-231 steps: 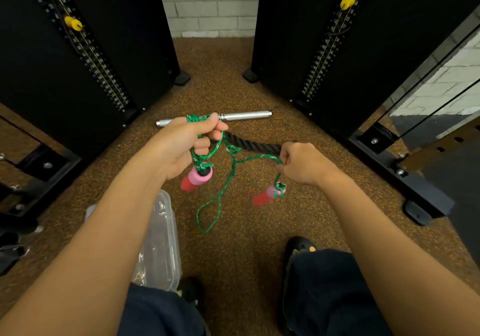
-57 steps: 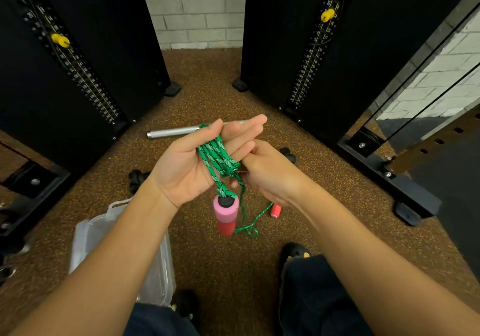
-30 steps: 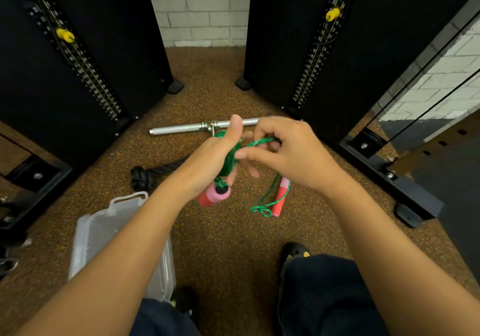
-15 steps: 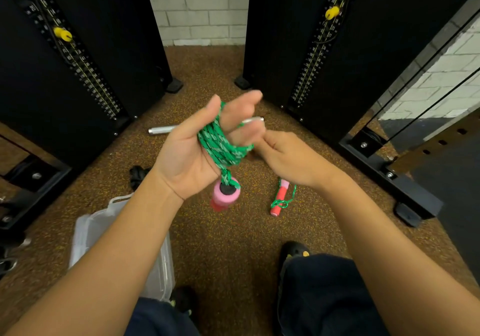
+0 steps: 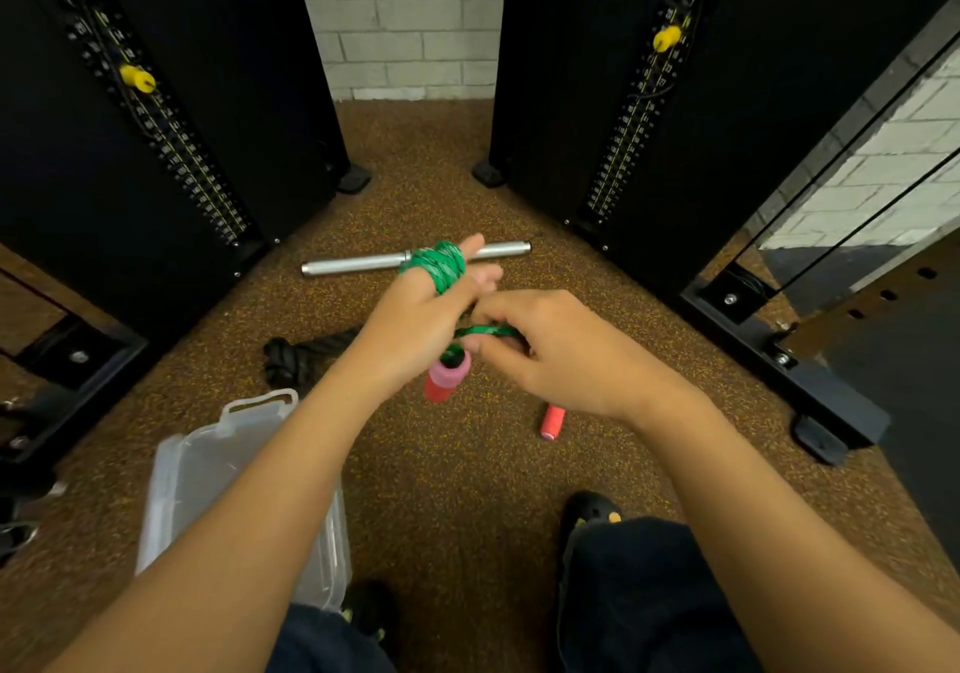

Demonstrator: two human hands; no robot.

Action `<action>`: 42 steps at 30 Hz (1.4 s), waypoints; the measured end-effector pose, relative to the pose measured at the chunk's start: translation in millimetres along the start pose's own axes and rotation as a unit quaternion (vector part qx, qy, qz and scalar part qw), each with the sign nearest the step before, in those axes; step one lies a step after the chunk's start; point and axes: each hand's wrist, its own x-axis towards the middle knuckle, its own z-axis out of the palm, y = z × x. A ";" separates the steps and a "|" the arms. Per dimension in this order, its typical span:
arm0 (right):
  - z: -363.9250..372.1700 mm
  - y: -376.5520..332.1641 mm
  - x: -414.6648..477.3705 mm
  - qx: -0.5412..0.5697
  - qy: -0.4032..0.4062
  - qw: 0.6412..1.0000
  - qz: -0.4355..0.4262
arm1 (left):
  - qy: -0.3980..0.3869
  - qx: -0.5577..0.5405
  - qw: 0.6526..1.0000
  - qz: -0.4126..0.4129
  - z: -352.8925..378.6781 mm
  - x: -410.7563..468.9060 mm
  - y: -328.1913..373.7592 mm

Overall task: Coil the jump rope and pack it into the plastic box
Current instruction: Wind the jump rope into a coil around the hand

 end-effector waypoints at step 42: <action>-19.2 5.4 -4.3 0.086 0.030 0.995 0.052 | -0.061 0.157 0.985 -0.033 12.6 -13.7 8.8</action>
